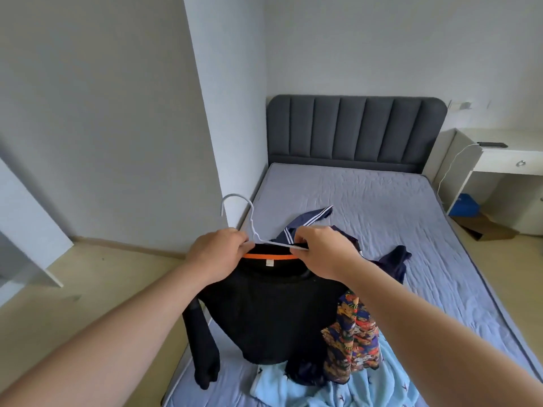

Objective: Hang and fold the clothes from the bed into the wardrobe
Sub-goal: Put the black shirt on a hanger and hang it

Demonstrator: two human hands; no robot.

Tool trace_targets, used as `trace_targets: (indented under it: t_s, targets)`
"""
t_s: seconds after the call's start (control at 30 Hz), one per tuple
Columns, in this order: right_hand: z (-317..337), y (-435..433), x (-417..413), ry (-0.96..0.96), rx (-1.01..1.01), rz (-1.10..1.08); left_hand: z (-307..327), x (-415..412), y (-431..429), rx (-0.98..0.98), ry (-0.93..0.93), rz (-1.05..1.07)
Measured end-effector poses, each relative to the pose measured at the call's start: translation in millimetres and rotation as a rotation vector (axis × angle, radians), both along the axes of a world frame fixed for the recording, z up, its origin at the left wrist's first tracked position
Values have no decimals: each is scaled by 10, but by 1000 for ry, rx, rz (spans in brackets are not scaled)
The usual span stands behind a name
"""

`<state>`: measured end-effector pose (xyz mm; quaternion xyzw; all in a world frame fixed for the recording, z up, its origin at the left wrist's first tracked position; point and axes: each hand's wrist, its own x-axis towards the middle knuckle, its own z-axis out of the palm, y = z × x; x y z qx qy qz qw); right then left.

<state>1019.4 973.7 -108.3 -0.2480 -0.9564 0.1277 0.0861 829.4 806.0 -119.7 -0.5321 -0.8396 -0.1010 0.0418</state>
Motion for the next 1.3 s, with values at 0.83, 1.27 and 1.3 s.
trace_targets:
  t_s: [0.83, 1.27, 1.3]
  targets:
    - [118, -2723, -2458, 67, 8, 547, 57, -1098, -3187, 181, 61, 750]
    - [13, -4287, -3720, 29, 75, 673, -242, -2299, -4628, 438, -99, 1195]
    - [-11, -4365, -3839, 24, 79, 676, -267, -2417, -4700, 448, -124, 1205]
